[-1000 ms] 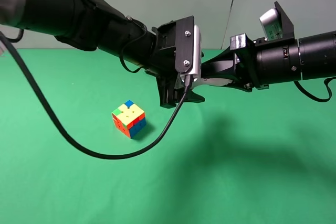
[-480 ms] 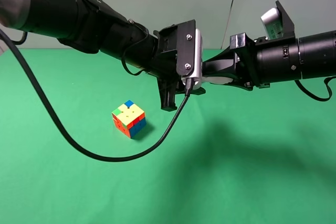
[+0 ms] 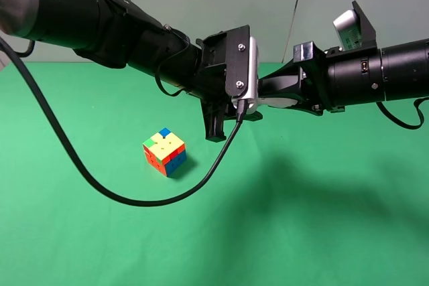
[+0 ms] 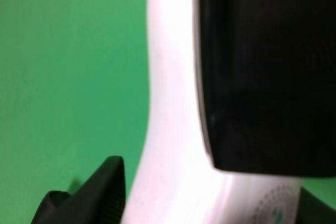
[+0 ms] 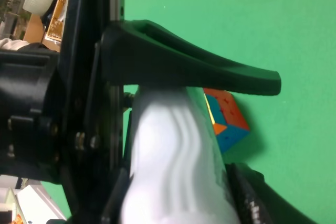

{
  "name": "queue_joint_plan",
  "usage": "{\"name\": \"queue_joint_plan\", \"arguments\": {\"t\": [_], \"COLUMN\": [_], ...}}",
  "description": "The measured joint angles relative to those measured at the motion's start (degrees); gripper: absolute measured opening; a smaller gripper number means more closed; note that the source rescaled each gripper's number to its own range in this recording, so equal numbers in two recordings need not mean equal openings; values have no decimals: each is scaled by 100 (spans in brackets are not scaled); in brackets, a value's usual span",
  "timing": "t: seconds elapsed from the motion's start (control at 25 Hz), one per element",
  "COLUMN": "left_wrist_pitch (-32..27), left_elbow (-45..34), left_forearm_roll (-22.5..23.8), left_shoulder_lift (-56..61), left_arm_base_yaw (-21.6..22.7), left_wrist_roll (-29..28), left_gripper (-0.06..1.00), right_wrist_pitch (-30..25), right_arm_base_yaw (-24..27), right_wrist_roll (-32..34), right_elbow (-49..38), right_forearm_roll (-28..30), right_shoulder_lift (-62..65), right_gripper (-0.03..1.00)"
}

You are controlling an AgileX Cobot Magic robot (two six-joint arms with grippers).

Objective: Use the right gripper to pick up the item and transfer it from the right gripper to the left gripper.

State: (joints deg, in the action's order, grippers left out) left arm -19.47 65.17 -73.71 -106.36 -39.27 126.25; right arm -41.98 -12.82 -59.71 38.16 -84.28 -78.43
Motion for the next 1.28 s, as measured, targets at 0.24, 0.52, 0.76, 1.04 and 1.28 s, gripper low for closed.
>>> {"name": "queue_joint_plan", "arguments": {"t": [0.24,0.52,0.76,1.04,1.28], "left_wrist_pitch": [86,101,101,99,94], "left_elbow": [0,0,0,0,0], "left_forearm_roll": [-12,-23,-23,-17,-17], "left_shoulder_lift": [0,0,0,0,-4], "left_arm_base_yaw": [0,0,0,0,0], "left_wrist_roll": [-13,-13,-18,-18,-18], "left_gripper": [10,10,10,1,1], "right_wrist_pitch": [39,403,1128,2185,2592], "right_arm_base_yaw": [0,0,0,0,0], "right_wrist_roll": [101,101,96,96,144], "right_elbow": [0,0,-5,-5,-5], "right_forearm_roll": [-15,-37,-31,67,272], "right_shoulder_lift": [0,12,397,1111,1484], "right_gripper": [71,99,100,100,100]}}
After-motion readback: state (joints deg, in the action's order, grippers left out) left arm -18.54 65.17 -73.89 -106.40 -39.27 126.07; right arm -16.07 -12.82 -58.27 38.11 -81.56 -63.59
